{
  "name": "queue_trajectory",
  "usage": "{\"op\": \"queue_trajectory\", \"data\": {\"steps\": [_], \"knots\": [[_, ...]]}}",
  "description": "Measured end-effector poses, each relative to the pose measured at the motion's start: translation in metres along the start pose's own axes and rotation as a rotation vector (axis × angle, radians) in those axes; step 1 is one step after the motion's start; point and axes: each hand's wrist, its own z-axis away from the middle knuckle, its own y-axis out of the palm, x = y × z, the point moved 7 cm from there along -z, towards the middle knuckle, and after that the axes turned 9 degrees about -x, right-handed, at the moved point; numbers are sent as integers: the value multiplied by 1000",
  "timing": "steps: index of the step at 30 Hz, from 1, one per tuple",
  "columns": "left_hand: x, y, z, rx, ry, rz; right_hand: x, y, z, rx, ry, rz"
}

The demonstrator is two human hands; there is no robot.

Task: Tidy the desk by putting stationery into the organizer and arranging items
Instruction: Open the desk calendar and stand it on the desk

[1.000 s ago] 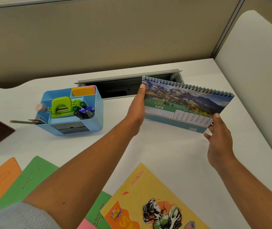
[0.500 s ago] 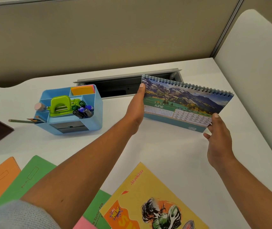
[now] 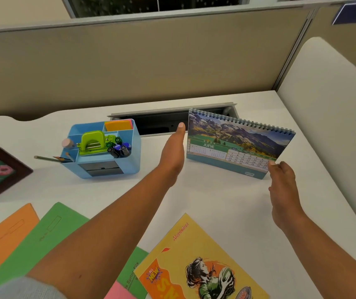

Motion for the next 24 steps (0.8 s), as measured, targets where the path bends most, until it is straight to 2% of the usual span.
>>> {"op": "queue_trajectory", "data": {"steps": [2,6,9,16,20,24], "knots": [[8,-9,3,-29,80,-79,1,-5,7,-4,-1,16],[34,-30,19,-71,394,-469,4,-14,37,56,-76,54],[62,-52,37,-156,534,-661,-3,-17,62,128,-116,102],[160,-112,87,-208,508,-893,-39,-1,124,316,-311,369],[190,-152,107,-267,492,-1021,-51,25,167,523,-640,621],[198,-185,125,-400,491,-994,-59,49,208,646,-869,759]]}}
